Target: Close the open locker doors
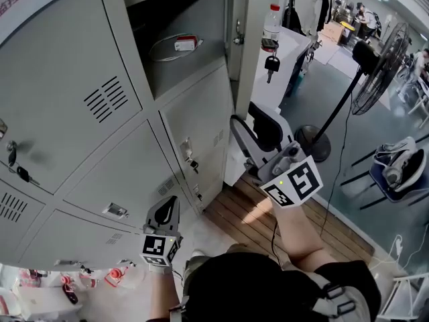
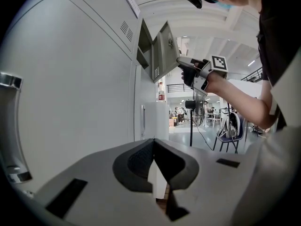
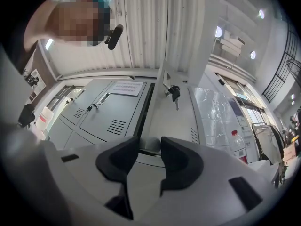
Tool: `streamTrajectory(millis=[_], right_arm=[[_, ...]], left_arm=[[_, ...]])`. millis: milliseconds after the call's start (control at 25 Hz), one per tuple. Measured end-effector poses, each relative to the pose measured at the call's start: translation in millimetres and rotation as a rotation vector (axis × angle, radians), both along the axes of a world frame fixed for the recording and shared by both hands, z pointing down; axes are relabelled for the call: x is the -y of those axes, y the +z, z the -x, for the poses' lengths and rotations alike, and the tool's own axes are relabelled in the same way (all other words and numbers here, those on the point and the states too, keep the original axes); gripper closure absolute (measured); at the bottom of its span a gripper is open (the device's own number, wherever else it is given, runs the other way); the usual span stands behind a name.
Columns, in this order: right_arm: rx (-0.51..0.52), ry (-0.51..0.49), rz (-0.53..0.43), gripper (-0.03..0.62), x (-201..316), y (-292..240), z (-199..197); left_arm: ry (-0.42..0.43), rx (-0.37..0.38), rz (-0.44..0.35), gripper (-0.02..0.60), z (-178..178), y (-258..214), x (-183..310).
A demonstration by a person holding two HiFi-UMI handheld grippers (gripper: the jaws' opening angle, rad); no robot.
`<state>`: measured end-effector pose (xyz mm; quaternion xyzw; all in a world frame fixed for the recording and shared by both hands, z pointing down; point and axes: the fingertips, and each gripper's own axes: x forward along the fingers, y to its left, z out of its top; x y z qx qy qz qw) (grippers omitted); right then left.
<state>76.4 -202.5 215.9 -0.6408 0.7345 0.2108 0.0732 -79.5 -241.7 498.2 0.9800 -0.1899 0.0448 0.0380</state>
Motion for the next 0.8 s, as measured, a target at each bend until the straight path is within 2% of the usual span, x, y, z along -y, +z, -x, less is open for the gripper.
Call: streamTrajectory(millis=[320, 800], right_arm=[[-0.066, 0.002, 0.007, 0.428, 30, 4, 29], [-0.070, -0.075, 0.019, 0.445, 86, 4, 60]], left_arm=[[-0.045, -0.001, 0.002, 0.574, 29, 1, 16], [-0.149, 0.007, 0.016, 0.574, 78, 8, 37]])
